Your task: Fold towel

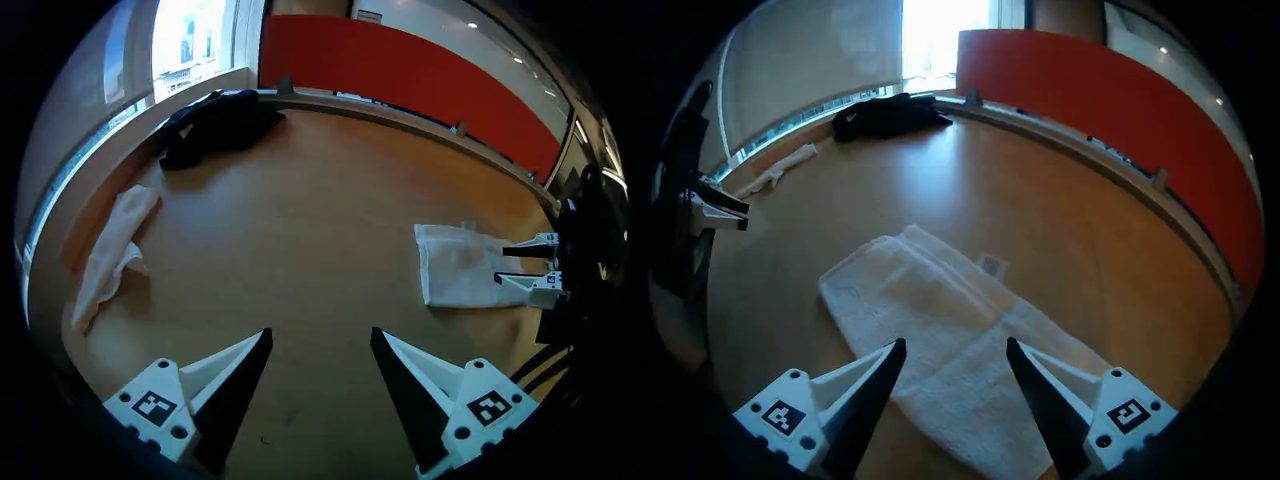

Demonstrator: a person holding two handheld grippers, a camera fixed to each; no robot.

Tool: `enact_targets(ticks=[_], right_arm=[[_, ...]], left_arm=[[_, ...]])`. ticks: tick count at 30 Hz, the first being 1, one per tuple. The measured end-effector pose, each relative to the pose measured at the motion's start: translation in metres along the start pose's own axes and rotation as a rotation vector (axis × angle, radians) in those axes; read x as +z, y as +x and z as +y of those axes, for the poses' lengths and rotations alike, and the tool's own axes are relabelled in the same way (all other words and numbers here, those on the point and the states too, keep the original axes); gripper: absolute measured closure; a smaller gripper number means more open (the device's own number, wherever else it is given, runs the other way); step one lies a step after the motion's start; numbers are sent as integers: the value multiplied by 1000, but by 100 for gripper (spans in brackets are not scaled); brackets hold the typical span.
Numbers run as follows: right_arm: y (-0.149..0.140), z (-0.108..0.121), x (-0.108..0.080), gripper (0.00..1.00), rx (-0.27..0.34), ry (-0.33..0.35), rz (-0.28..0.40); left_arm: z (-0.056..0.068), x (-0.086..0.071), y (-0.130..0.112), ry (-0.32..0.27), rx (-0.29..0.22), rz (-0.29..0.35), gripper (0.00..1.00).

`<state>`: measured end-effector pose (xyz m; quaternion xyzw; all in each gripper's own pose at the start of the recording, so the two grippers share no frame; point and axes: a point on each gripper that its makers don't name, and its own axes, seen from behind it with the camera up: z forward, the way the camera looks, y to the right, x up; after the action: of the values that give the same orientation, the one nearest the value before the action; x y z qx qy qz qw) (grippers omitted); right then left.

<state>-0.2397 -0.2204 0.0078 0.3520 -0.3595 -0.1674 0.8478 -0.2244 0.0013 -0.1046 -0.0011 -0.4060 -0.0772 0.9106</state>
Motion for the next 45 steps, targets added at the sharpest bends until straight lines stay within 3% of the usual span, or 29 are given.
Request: enact_targets(ticks=[15,32,39,45], right_arm=[[-43,23,-42,2,27,-49,-24],[-108,55,-79,3,62,-101,-103],[-117,60,-82,9,58,-98,-120],[-120,60,-79,25,71,-74,-131]], left_arm=[[4,-5,2,-3,10,2,9],[6,-10,-2,2,26,0,9],[8,-10,-1,0,29,1,9],[8,-10,-2,-2,23,-1,9]])
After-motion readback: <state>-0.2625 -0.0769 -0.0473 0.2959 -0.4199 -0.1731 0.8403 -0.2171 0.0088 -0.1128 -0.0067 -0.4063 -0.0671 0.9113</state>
